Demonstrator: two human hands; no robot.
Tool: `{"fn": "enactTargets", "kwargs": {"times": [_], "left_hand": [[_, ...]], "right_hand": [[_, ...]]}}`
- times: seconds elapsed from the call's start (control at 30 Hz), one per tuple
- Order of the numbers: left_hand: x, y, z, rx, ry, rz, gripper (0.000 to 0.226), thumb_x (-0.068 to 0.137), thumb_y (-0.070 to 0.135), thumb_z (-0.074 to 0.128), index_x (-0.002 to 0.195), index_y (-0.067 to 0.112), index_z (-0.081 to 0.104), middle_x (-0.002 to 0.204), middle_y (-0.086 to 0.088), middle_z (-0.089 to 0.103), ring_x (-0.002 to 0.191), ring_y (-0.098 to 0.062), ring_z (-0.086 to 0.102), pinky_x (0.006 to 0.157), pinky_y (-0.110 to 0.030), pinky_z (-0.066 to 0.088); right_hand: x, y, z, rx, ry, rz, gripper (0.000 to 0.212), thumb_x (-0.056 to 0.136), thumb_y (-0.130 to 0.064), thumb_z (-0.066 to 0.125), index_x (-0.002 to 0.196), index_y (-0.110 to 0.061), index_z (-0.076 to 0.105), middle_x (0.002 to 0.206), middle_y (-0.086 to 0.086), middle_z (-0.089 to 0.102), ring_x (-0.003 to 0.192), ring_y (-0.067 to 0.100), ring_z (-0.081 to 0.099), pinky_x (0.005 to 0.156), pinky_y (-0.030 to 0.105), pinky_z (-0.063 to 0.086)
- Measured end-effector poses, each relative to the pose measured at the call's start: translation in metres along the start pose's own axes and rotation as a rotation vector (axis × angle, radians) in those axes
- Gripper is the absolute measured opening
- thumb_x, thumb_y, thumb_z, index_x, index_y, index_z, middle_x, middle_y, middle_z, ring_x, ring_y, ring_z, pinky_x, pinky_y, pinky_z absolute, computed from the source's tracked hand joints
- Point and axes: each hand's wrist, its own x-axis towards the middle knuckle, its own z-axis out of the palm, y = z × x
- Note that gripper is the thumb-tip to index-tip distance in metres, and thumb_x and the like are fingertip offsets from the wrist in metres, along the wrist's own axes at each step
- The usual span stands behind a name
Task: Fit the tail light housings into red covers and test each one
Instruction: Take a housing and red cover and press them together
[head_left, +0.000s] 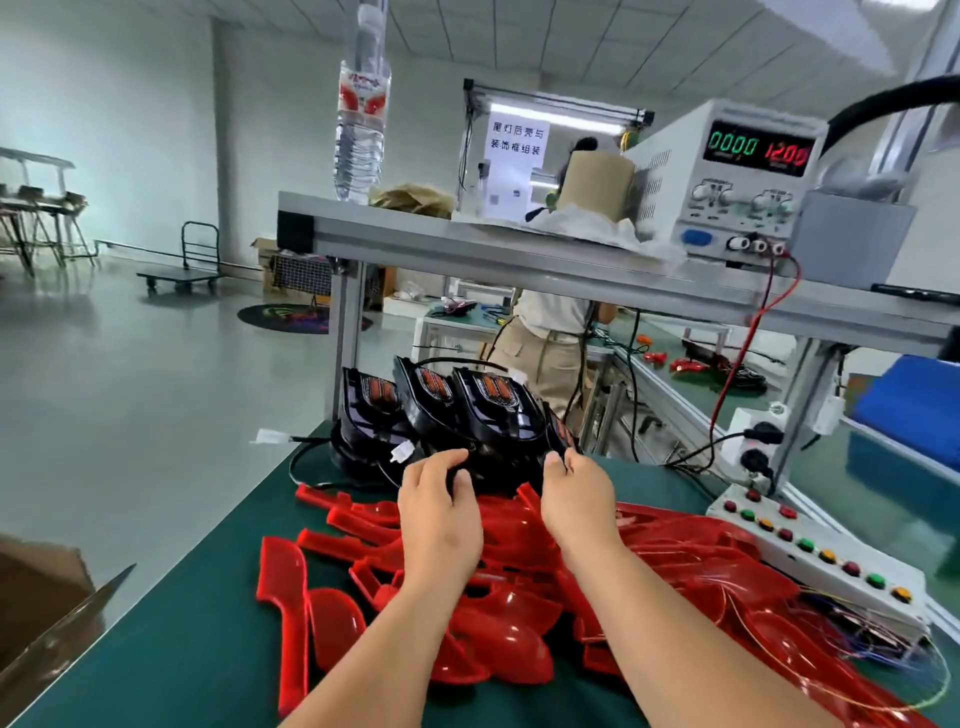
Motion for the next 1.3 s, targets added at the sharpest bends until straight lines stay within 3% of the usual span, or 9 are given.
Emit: {"fn": "enactTargets", "kwargs": {"times": [0.03,0.13,0.27,0.47,0.53,0.63,0.8,0.93,1.3], "left_hand": [[0.003,-0.002,0.003,-0.027,0.010,0.006,0.027,0.100,0.016,0.047,0.123,0.024,0.059,0.121,0.010,0.047,0.120,-0.011,0.046,0.104,-0.027,0.036],[0.008,-0.005,0.009,-0.089,0.032,0.058,0.027,0.100,0.015,0.047,0.122,0.028,0.056,0.111,0.019,0.048,0.108,0.002,0.049,0.095,-0.019,0.040],[0.006,-0.008,0.012,-0.112,0.016,0.105,0.025,0.100,0.016,0.047,0.113,0.036,0.055,0.107,0.022,0.051,0.104,0.013,0.046,0.080,-0.007,0.037],[0.009,-0.008,0.010,-0.128,-0.012,0.056,0.030,0.101,0.018,0.048,0.100,0.048,0.052,0.106,0.020,0.057,0.102,0.015,0.049,0.079,-0.006,0.038],[0.011,-0.009,0.010,-0.144,-0.014,0.027,0.030,0.101,0.019,0.048,0.098,0.048,0.051,0.106,0.019,0.058,0.102,0.012,0.050,0.080,-0.006,0.038],[0.012,-0.011,0.010,-0.152,-0.020,-0.003,0.028,0.101,0.020,0.048,0.099,0.048,0.051,0.107,0.018,0.059,0.102,0.009,0.051,0.079,-0.007,0.038],[0.012,-0.013,0.012,-0.181,-0.021,-0.011,0.025,0.101,0.020,0.047,0.102,0.044,0.054,0.107,0.011,0.062,0.097,-0.007,0.058,0.086,-0.024,0.048],[0.013,-0.013,0.012,-0.205,-0.025,-0.020,0.026,0.101,0.022,0.046,0.101,0.047,0.053,0.109,0.009,0.062,0.087,-0.014,0.055,0.087,-0.038,0.051],[0.012,-0.013,0.012,-0.196,-0.051,-0.037,0.025,0.103,0.025,0.041,0.096,0.046,0.053,0.106,0.013,0.064,0.103,-0.004,0.059,0.090,-0.027,0.047]], "right_hand": [[0.008,0.002,0.002,-0.005,-0.001,0.011,0.028,0.102,-0.029,0.039,0.113,-0.016,0.062,0.110,0.006,0.062,0.108,0.028,0.055,0.092,0.037,0.041],[0.033,0.000,0.005,-0.093,0.031,0.007,0.038,0.101,-0.028,0.040,0.065,-0.025,0.028,0.068,-0.006,0.032,0.076,0.020,0.038,0.072,0.030,0.029],[0.060,-0.009,0.008,-0.158,0.013,0.058,0.028,0.101,-0.035,0.040,0.093,-0.013,0.054,0.098,0.017,0.059,0.092,0.027,0.057,0.077,0.032,0.039],[0.087,-0.009,0.028,-0.117,0.006,0.125,0.051,0.099,-0.041,0.042,0.120,0.003,0.055,0.116,0.024,0.065,0.106,0.038,0.064,0.090,0.044,0.051],[0.090,-0.008,0.033,-0.114,0.019,0.138,0.051,0.099,-0.040,0.044,0.124,0.004,0.052,0.111,0.024,0.067,0.099,0.037,0.067,0.087,0.045,0.055],[0.091,-0.010,0.034,-0.118,0.001,0.202,0.043,0.099,-0.029,0.047,0.127,0.003,0.048,0.082,0.017,0.072,0.059,0.026,0.066,0.055,0.030,0.052],[0.089,-0.014,0.032,-0.031,-0.027,0.165,0.031,0.093,-0.012,0.050,0.122,-0.003,0.046,0.075,0.018,0.067,0.029,0.012,0.045,0.040,0.020,0.033],[0.081,-0.015,0.029,0.051,0.019,0.112,0.018,0.089,-0.016,0.055,0.098,-0.001,0.052,0.071,0.021,0.067,0.033,0.015,0.044,0.047,0.027,0.034],[0.030,-0.014,-0.034,0.194,-0.006,0.049,0.011,0.086,-0.007,0.055,0.088,0.003,0.056,0.066,0.018,0.050,0.025,0.008,0.037,0.034,0.014,0.021]]}}
